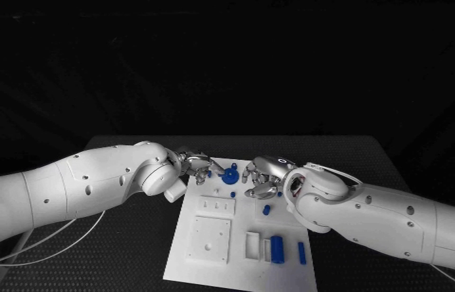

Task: Assemble the parts on the task board

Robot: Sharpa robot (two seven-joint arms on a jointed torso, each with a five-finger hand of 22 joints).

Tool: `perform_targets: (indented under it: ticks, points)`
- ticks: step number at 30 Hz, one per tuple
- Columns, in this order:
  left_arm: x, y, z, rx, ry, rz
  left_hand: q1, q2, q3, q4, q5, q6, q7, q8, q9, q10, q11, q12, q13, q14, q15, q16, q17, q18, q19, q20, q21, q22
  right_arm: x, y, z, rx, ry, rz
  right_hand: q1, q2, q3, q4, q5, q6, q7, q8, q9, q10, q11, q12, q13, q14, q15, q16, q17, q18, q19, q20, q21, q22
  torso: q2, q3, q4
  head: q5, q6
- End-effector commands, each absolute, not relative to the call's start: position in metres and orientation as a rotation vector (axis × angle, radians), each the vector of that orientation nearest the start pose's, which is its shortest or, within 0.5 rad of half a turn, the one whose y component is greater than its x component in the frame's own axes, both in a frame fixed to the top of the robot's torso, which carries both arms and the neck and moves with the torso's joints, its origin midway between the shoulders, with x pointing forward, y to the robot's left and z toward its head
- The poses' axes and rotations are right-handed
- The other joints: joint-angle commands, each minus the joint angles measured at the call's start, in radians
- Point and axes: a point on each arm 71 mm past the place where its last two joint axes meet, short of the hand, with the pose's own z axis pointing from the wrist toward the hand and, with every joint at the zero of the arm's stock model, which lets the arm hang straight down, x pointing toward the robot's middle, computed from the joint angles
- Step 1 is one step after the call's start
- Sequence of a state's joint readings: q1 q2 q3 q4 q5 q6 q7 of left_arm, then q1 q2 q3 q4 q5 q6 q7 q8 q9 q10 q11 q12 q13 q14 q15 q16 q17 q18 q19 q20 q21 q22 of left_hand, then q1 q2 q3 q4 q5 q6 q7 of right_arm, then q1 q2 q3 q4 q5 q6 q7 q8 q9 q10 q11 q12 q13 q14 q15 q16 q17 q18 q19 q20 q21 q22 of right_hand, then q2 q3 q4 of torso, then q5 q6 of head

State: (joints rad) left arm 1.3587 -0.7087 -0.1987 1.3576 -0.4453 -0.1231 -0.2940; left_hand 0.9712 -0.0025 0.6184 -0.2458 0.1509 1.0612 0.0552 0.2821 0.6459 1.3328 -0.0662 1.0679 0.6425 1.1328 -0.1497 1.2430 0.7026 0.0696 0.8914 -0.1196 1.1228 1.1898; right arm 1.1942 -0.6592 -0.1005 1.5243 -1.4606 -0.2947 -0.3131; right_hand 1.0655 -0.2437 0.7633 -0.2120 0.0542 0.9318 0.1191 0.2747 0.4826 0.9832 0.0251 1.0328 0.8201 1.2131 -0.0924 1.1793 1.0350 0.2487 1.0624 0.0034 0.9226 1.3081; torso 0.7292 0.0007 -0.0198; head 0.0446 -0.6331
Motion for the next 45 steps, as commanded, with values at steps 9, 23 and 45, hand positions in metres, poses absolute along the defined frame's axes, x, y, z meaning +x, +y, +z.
perform_targets:
  ticks: [9, 23, 45]
  points:
    - [0.516, 0.192, -0.208, -0.592, 2.293, -0.728, -0.047, 0.03, -0.006, -0.03, 0.111, 0.085, -0.025, 0.018, 0.038, 0.002, -0.015, -0.008, -0.003, 0.003, -0.005, 0.008, -0.005, -0.008, -0.007, -0.126, 0.01, -0.008, 0.516, -0.168, -0.177, 0.045, 1.617, 0.668, 0.048, -0.021, 0.044, 0.003, 0.01, 0.004, 0.015, -0.006, -0.011, -0.008, -0.002, 0.004, -0.012, -0.007, 0.008, -0.008, -0.008, 0.013, -0.007, 0.01, -0.015, 0.003, 0.0, 0.0017, -0.0014, 0.006, -0.01]
    - [0.516, 0.166, -0.208, -0.302, 2.269, -0.57, -0.098, 0.043, 0.001, -0.044, 0.206, 0.116, -0.042, 0.042, 0.088, 0.005, -0.031, -0.018, -0.011, 0.006, -0.001, 0.008, -0.011, -0.005, -0.011, -0.124, 0.017, -0.016, 0.574, -0.228, -0.144, 0.273, 1.5, 0.586, 0.06, -0.033, 0.075, 0.001, 0.025, -0.023, 0.038, -0.014, -0.025, -0.077, 0.022, -0.045, -0.067, -0.097, 0.034, -0.062, -0.039, 0.006, -0.098, 0.053, -0.072, 0.002, -0.001, 0.0062, -0.0017, 0.002, -0.033]
    - [0.511, 0.15, -0.214, -0.131, 2.226, -0.457, -0.138, 0.039, 0.015, -0.045, 0.322, 0.175, -0.07, 0.079, 0.18, 0.042, -0.058, -0.011, -0.004, 0.04, -0.004, 0.024, -0.013, 0.005, 0.007, -0.126, 0.045, -0.028, 0.584, -0.22, -0.14, 0.277, 1.498, 0.635, 0.056, -0.013, 0.049, -0.022, 0.077, -0.054, 0.058, 0.014, -0.033, -0.074, 0.065, -0.308, -0.421, -0.225, 0.081, -0.155, -0.204, 0.003, -0.24, 0.126, -0.18, 0.013, -0.004, 0.0049, 0.0007, 0.0, -0.064]
